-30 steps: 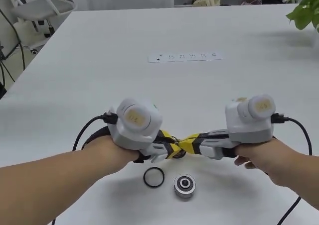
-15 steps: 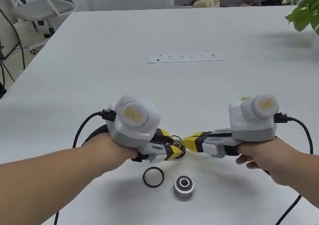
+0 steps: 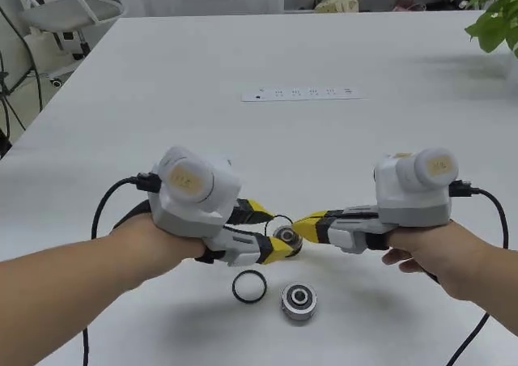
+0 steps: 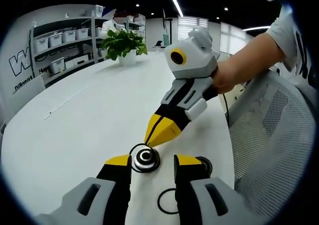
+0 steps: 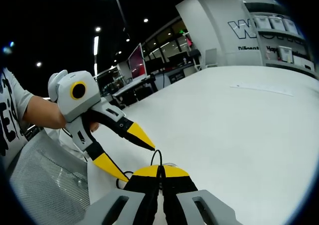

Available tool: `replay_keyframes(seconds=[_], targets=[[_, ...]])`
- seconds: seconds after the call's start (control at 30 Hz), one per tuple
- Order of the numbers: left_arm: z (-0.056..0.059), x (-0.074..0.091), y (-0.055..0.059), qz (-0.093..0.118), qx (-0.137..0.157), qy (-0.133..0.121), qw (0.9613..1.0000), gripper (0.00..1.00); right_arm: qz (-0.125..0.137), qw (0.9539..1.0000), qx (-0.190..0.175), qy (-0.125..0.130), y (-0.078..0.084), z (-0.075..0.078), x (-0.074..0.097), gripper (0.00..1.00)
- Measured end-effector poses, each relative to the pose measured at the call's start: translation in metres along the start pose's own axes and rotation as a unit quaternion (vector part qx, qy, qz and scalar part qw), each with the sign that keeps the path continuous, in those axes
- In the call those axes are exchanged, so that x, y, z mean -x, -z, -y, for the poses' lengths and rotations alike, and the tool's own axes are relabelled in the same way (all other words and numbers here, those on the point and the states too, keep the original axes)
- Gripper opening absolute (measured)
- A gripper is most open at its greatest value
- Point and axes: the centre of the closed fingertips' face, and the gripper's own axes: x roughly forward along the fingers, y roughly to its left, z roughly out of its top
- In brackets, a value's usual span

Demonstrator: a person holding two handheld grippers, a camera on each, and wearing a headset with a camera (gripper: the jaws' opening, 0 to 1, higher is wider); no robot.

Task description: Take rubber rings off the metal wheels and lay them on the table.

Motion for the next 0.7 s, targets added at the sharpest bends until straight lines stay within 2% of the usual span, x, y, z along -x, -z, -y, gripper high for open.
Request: replay_keyframes(seconds=[0.27,0.7], targets=[[0.003,0.027,0.001,0.017,0.004,-0.007,0.9998,0.41,0.001,0.9999,0.000,-0.014,-0.001,-0.008,-0.001,0.00],[0.012,0.062,0.011,0.024,0.012,-0.021,0.9994,0.55,-0.001,0.9992,-0.006,-0.040,-0.003,-0.028,-0.003,0.00]])
